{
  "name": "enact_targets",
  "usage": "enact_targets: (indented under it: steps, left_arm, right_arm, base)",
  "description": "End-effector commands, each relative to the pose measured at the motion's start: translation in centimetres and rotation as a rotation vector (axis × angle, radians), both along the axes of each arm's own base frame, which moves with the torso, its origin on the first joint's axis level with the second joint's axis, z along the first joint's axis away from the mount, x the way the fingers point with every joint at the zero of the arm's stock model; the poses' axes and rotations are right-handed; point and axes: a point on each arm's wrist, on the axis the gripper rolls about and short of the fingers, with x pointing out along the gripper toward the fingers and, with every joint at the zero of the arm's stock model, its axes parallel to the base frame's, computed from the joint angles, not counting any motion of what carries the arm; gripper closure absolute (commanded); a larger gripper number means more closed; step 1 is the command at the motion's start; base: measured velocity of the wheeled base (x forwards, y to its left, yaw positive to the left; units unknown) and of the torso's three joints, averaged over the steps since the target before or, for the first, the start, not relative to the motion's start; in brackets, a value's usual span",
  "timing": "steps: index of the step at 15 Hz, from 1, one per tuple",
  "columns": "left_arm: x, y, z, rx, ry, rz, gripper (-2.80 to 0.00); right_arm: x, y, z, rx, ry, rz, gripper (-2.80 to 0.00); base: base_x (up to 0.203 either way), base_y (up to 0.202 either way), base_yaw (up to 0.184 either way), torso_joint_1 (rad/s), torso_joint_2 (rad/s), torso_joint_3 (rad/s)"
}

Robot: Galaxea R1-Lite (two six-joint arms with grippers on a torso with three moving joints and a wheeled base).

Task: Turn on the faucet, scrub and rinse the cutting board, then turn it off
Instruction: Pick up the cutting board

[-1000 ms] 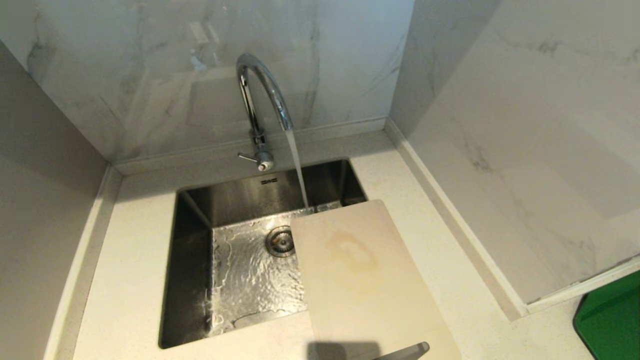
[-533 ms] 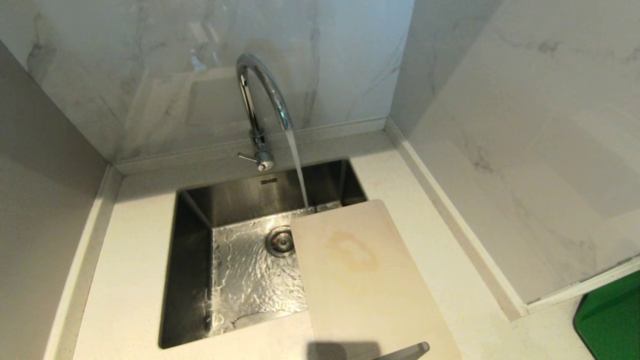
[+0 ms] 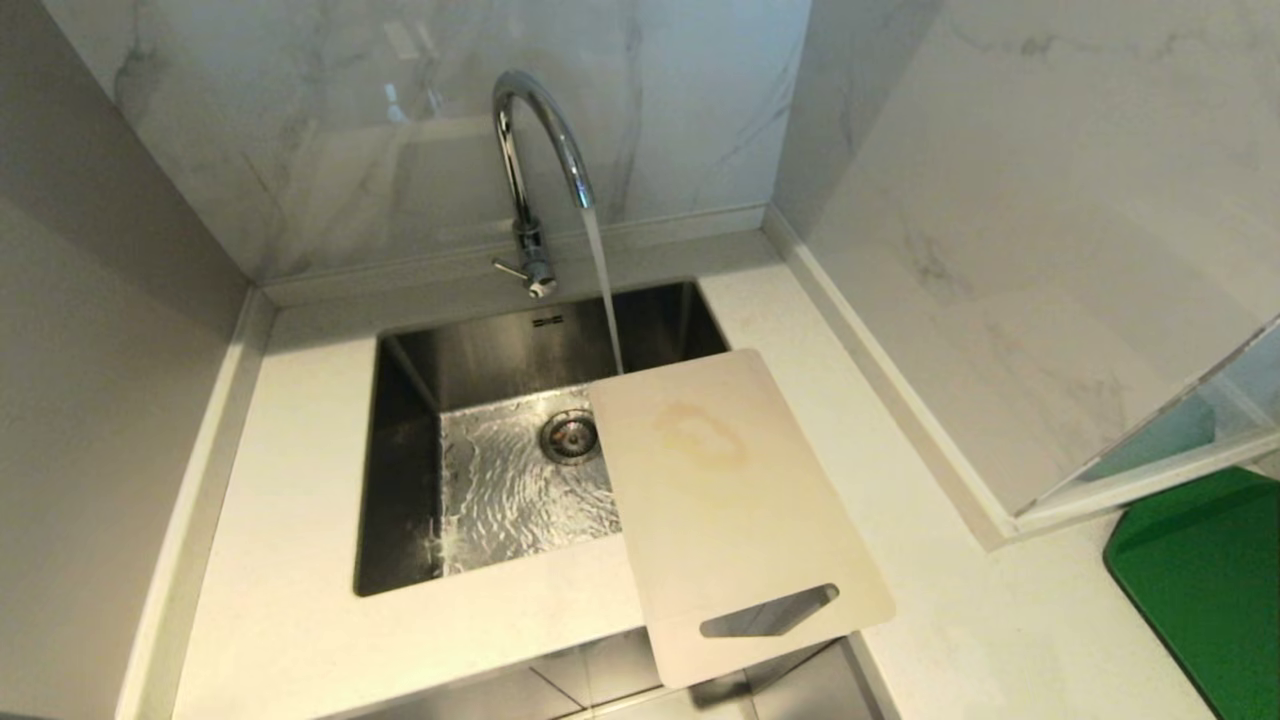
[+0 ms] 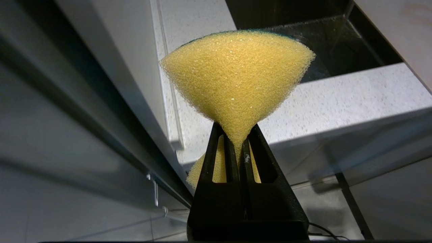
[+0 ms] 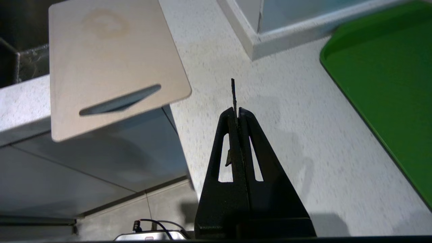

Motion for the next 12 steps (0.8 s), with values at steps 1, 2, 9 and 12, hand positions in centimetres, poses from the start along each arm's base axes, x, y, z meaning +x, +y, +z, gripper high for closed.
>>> enact_targets:
  steps: [1, 2, 9, 12]
  left_arm:
    - [-0.02, 0.0, 0.0, -0.001, -0.003, 0.0, 0.0]
    - [-0.02, 0.0, 0.0, -0.001, -0.003, 0.0, 0.0]
    - [-0.02, 0.0, 0.0, -0.001, -0.003, 0.0, 0.0]
    - [-0.02, 0.0, -0.01, -0.001, -0.003, 0.0, 0.0]
  right_arm:
    - [-0.01, 0.0, 0.01, 0.0, -0.003, -0.001, 0.0]
    - [-0.01, 0.0, 0.01, 0.0, -0.003, -0.001, 0.0]
    - [-0.01, 0.0, -0.01, -0.008, 0.0, -0.002, 0.0]
    - [-0.01, 0.03, -0.1, -0.051, 0.01, 0.009, 0.0]
  base:
    - [-0.199, 0.0, 0.006, 0.002, 0.0, -0.001]
    - [-0.201, 0.0, 0.012, 0.002, 0.0, 0.002]
    - [-0.127, 0.0, 0.003, 0.0, 0.0, 0.001]
    - [0.0, 0.0, 0.0, 0.01, 0.0, -0.002]
